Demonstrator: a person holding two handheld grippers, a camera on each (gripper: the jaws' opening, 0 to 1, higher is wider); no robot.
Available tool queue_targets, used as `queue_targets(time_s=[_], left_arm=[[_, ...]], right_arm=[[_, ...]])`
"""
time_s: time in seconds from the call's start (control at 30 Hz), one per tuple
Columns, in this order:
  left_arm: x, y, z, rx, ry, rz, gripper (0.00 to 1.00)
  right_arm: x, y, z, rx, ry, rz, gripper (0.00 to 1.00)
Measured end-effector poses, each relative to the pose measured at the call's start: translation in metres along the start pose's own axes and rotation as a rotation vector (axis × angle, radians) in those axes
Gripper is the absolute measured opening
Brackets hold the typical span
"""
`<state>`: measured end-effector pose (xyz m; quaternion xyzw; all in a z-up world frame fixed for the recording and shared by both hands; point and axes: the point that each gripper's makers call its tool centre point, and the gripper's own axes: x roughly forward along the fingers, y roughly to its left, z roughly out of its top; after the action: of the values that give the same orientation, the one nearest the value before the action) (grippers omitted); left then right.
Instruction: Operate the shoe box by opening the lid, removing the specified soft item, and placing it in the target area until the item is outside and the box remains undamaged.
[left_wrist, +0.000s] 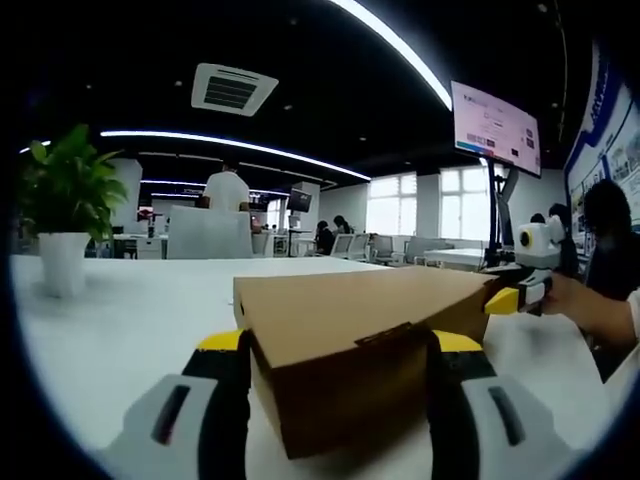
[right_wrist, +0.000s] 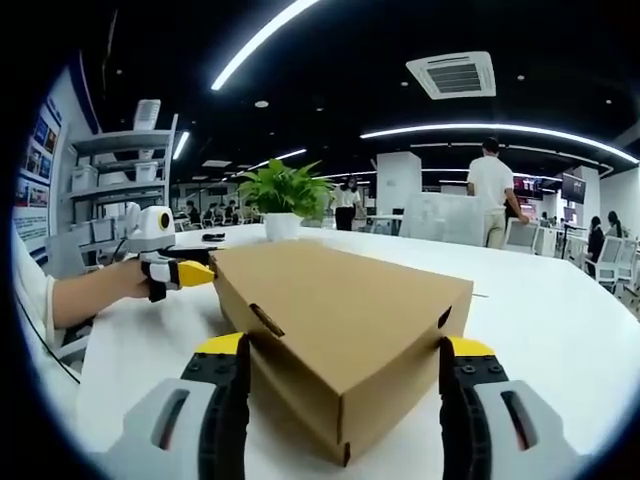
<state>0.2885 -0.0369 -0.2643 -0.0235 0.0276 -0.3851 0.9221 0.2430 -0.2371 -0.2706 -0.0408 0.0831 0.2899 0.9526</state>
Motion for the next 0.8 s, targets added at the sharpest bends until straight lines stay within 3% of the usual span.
queue_targets(time_s=[0.8], left_arm=[[-0.023, -0.012, -0.002, -0.013, -0.008, 0.041, 0.73]], right_arm=[[-0.01, 0.013, -0.002, -0.002, -0.022, 0.021, 0.78]])
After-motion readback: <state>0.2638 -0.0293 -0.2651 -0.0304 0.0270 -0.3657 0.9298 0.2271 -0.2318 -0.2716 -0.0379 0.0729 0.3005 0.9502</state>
